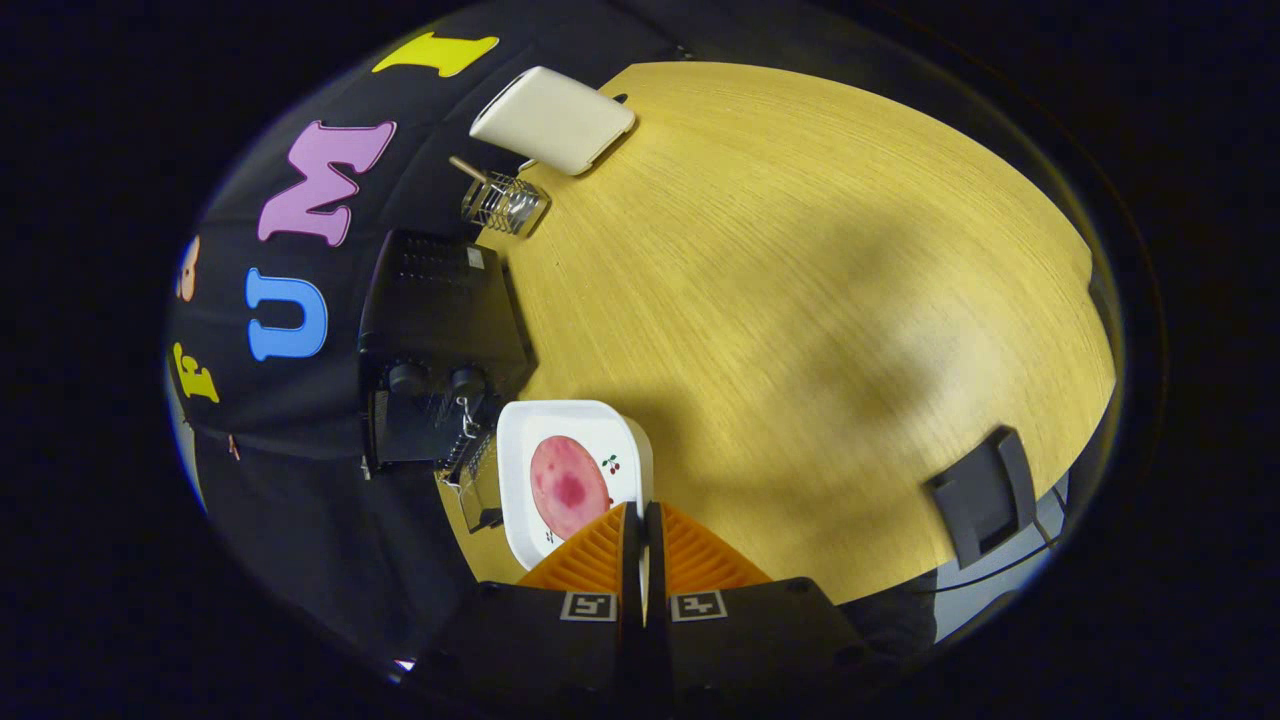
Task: Open the toaster oven, put the food inside, and close the toaster oven door.
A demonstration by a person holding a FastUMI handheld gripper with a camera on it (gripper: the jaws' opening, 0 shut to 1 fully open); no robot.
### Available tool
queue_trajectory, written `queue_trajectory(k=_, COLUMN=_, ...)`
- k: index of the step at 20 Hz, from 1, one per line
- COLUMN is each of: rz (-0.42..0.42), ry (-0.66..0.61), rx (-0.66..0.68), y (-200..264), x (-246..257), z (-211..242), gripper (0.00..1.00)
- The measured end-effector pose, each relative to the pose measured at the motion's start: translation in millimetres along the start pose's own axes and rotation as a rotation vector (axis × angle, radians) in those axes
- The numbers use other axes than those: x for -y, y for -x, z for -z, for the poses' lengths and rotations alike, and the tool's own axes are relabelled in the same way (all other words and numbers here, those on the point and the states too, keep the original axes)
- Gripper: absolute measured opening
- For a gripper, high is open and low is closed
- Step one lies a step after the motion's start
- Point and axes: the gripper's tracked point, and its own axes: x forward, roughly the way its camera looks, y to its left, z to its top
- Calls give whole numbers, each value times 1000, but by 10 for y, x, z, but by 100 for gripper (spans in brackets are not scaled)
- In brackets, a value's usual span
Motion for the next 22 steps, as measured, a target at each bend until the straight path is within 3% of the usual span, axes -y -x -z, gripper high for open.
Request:
queue_trajectory(k=11, rz=-66, ry=-14, rx=15, y=-547, x=-1249, z=802, gripper=5)
queue_trajectory(k=22, rz=-33, ry=-309, rx=211, y=-1406, x=-2097, z=895, gripper=5)
